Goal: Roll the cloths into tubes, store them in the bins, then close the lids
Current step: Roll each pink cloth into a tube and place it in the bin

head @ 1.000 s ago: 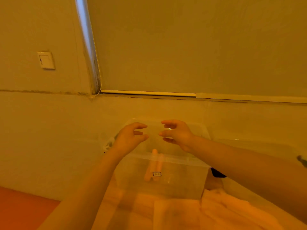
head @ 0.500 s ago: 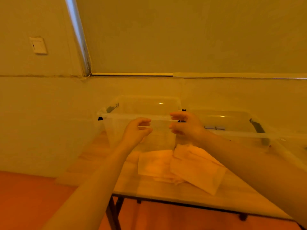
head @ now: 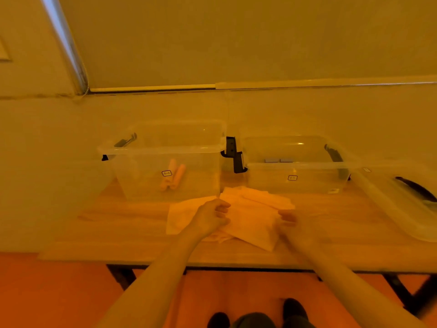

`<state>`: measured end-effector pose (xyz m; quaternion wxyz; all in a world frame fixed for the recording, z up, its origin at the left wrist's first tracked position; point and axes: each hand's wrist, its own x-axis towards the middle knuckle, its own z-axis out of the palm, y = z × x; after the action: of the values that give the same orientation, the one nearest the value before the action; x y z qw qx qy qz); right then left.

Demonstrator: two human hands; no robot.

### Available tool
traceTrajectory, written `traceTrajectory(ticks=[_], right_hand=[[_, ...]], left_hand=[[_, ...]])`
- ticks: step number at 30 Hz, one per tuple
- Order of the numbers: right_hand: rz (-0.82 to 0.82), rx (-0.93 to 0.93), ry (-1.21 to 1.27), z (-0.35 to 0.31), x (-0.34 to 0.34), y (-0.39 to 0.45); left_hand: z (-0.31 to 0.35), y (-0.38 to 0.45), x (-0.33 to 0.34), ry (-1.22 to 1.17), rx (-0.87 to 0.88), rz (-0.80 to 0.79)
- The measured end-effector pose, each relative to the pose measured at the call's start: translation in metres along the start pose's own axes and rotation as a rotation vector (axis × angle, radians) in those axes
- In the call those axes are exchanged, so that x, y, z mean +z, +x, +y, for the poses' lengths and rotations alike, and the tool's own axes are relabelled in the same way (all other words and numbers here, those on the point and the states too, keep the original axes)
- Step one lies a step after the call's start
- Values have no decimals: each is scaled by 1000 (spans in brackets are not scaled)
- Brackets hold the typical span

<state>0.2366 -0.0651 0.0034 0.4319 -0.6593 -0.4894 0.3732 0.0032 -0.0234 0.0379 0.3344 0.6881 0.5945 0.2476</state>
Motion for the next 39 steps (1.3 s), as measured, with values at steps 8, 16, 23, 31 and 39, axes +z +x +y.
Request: traceTrajectory(ticks=[8,16,23,31,39], right_hand=[[23,-153,-226,16,14,-6],[51,-165,-90,22,16,-5],[32,-175,-63,26,11,-5],[54,-202,-58,33,9,-6],[91,-209,-16,34,5,-10]], left_hand=[[7,8,20,104,-75,-26],[14,12,27,74,-67,36],[26,10,31,-21,44,-19],[35,9,34,-128,-134,-186],[37,0,33,-123,-169,-242]])
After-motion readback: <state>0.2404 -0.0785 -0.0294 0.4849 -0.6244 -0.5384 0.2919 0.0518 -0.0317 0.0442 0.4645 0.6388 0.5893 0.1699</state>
